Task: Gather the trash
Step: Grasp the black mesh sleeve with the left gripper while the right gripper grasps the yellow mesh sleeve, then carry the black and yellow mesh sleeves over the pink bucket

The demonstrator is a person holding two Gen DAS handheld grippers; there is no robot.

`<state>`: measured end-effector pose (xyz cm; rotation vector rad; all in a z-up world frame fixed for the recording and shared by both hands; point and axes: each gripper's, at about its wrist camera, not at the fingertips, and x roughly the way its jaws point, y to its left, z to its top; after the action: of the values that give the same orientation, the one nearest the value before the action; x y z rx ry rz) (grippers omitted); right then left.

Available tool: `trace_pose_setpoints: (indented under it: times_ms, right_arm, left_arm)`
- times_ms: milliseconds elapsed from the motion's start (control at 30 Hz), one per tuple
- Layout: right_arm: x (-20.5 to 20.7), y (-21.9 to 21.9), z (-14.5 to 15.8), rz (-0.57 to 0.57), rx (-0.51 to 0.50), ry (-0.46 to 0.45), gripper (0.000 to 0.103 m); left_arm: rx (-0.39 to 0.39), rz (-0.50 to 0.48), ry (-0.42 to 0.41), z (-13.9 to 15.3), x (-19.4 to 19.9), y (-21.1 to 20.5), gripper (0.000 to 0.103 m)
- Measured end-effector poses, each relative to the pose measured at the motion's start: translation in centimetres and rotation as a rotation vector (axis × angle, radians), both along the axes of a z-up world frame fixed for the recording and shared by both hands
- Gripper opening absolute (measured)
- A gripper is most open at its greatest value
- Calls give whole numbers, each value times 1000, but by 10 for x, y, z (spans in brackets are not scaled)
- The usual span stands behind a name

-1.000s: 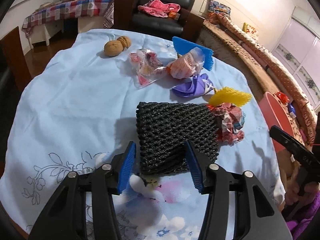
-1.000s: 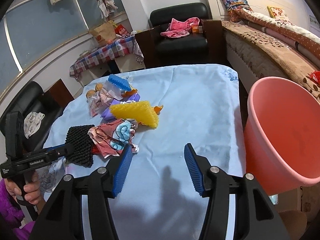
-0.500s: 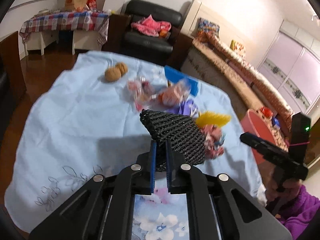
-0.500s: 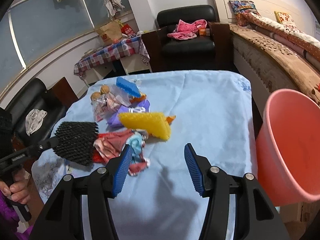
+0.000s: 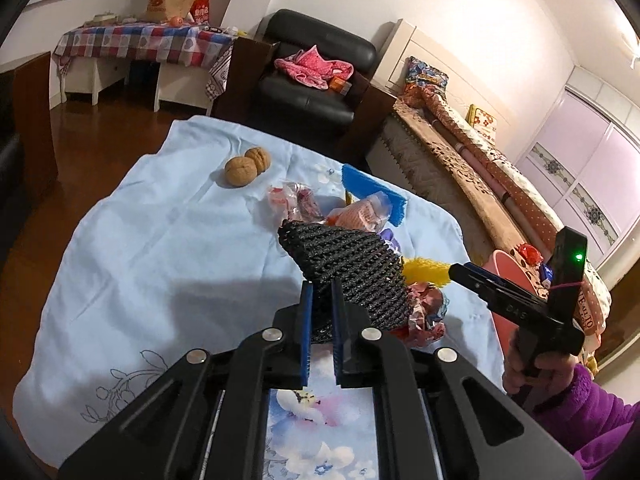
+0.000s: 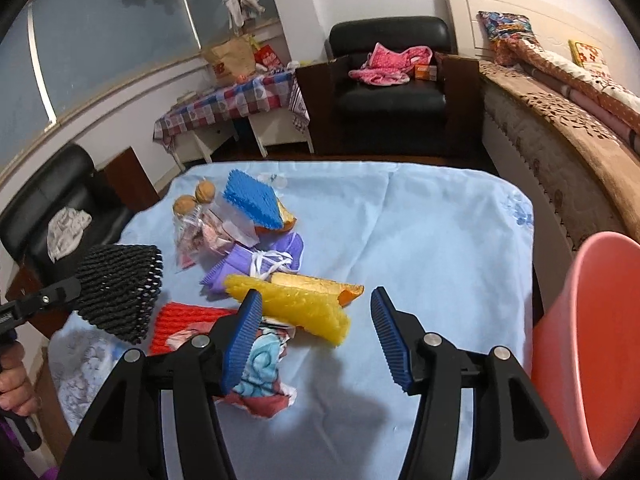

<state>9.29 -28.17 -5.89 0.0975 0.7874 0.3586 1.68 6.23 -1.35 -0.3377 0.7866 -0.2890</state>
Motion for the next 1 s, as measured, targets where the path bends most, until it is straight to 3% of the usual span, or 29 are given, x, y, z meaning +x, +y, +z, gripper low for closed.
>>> trace_pose_setpoints:
  times_ms: [33,67,200,367,733,1000]
  right_arm:
    - [3,2,-3,10,-2,8,56]
    - [4,3,-5,17,-2,13,49]
    - [5,7,-11,43,7,28,12]
    - [-4,1,-8,31,65,29,9]
    - [-39,-33,31,-51,147,-40,8]
    - [-64,-61,46,-140,127,-88,8]
  left_arm:
    - [-2,3,4,-1,1,1,8]
    - [-3,5,7,-2,1,2,8]
    - [-5,8,14,-3,3,3,8]
    - [-4,5,7,-1,5,0,8]
    - [-5,-27,-38,17,7,-18,8]
    - [11,-100,-89,33,10,-51,8]
